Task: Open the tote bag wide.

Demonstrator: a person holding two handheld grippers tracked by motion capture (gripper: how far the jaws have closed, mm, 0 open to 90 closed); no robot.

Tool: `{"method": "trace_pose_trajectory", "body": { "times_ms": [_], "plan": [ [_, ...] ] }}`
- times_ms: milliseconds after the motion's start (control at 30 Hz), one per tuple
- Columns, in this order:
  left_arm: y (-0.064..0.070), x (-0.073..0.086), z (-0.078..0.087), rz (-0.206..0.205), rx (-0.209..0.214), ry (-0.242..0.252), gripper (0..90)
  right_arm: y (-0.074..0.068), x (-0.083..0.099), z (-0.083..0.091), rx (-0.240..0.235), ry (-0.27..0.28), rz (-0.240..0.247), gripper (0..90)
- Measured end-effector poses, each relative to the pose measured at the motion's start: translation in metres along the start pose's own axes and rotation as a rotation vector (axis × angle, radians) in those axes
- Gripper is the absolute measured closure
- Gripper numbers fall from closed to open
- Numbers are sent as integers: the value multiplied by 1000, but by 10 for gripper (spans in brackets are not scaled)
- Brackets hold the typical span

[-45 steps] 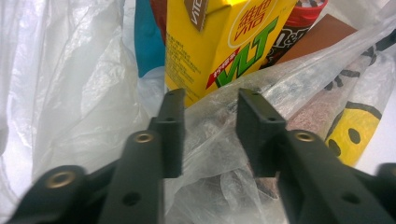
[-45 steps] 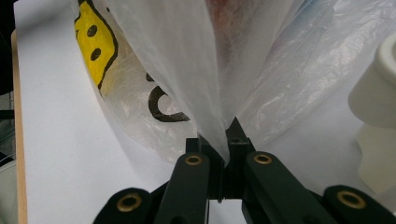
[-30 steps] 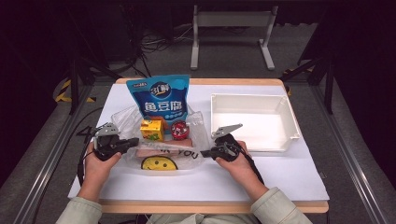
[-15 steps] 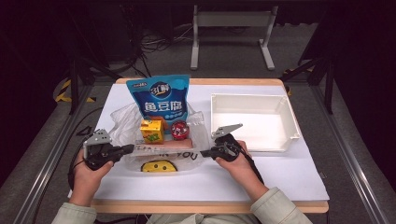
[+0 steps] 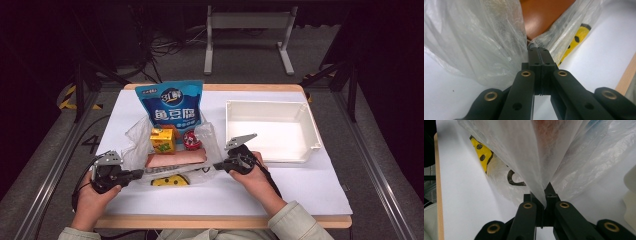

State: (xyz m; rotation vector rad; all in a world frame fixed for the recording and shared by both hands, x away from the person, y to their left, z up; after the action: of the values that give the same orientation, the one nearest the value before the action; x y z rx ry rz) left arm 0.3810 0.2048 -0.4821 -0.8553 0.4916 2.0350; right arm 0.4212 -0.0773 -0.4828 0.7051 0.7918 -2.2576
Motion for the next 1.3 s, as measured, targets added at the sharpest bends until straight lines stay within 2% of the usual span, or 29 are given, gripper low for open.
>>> {"method": "trace_pose_trajectory", "body": {
  "times_ms": [133, 433, 700, 833, 933, 1100, 1167, 1233, 1300],
  "plan": [
    [-1, 5, -12, 0, 1, -48, 900, 2, 2, -2, 8, -19, -5, 900],
    [-6, 5, -22, 7, 13, -61, 900, 10, 11, -7, 30, -76, -34, 900],
    [-7, 5, -27, 9, 21, -56, 892, 17, 17, -9, 41, -114, -64, 900],
    [-7, 2, -18, 10, 15, -22, 844, 17, 17, -9, 46, -112, -65, 900],
    [-6, -9, 1, -15, -8, 53, 816, 16, 17, -9, 47, -110, -65, 900],
    [-4, -29, 26, -56, -88, 156, 733, 16, 17, -9, 46, -109, -62, 900],
    [-4, -36, 34, -82, -132, 178, 696, 15, 17, -9, 43, -110, -60, 900],
    [-6, -43, 39, -89, -176, 201, 659, 15, 16, -10, 41, -110, -60, 900],
    [-9, -48, 41, -96, -224, 206, 575, 14, 16, -10, 39, -108, -59, 900]
  ]
}}
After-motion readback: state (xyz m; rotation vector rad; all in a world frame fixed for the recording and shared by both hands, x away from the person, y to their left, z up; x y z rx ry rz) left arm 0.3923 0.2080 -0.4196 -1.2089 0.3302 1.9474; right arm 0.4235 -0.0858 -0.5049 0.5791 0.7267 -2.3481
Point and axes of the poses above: each handheld gripper's, and its own axes: z roughly backward along the jaws, x roughly out of its underside, y roughly to its right, the point moved 9 cm from there along -z, roughly forward along the jaws, and after that the axes turned 13 degrees about -z, right-handed, at the moved point
